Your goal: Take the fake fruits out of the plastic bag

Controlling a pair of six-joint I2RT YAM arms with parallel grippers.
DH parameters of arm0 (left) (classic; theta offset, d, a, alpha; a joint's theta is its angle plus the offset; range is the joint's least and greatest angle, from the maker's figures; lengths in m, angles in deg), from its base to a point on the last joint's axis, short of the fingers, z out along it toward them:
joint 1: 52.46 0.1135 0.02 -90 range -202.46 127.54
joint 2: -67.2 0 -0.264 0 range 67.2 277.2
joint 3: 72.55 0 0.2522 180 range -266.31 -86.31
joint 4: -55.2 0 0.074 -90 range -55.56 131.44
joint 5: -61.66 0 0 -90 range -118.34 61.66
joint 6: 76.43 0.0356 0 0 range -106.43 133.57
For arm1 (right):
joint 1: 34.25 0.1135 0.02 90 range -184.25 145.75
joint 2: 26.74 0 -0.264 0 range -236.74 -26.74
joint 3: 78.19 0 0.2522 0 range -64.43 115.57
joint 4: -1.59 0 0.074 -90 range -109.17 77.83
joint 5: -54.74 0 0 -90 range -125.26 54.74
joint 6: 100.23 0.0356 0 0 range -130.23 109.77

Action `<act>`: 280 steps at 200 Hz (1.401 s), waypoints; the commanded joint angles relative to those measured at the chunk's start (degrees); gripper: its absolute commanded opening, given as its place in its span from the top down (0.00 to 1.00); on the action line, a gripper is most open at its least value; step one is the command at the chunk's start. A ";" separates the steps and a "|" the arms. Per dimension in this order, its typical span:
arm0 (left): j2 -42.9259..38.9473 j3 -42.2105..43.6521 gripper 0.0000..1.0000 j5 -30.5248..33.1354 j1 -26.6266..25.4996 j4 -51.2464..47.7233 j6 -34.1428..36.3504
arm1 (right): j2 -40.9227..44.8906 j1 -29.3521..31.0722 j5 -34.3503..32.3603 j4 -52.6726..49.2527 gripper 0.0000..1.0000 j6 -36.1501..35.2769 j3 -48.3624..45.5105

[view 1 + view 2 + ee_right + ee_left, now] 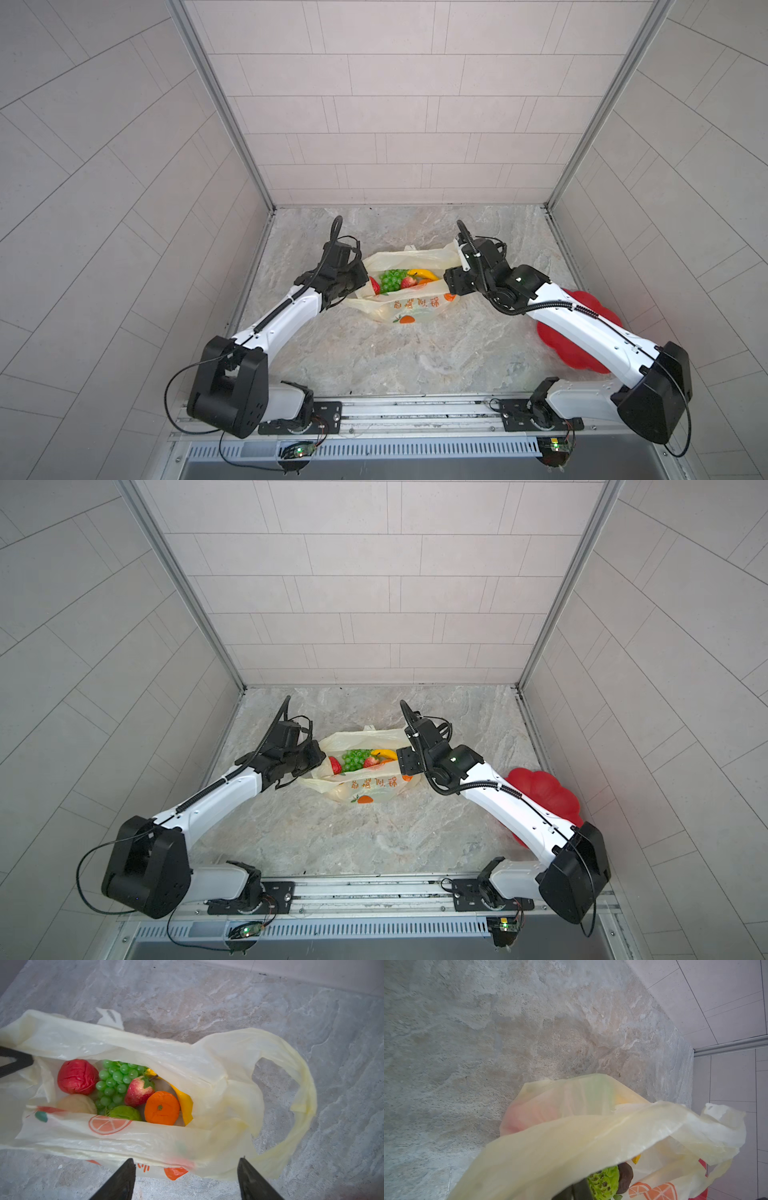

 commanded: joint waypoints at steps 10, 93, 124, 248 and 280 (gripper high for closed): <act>-2.43 0.01 1.00 0.09 -1.70 -0.19 -0.97 | -6.33 5.26 -2.72 1.05 0.24 -1.40 3.72; -4.36 -0.13 1.00 -1.35 -2.48 1.06 -5.14 | -18.64 14.07 -3.33 1.31 0.28 -4.09 6.24; -4.29 1.07 1.00 -2.28 1.23 2.81 -8.12 | -13.57 16.06 -3.85 4.73 0.32 -4.32 -3.52; -2.31 4.99 1.00 -7.42 5.19 2.71 -3.83 | 2.37 12.80 4.34 -0.97 0.34 -6.37 -2.78; -2.23 5.06 1.00 -6.18 3.27 2.53 -2.04 | 2.18 11.18 1.98 0.27 0.33 -6.56 -1.12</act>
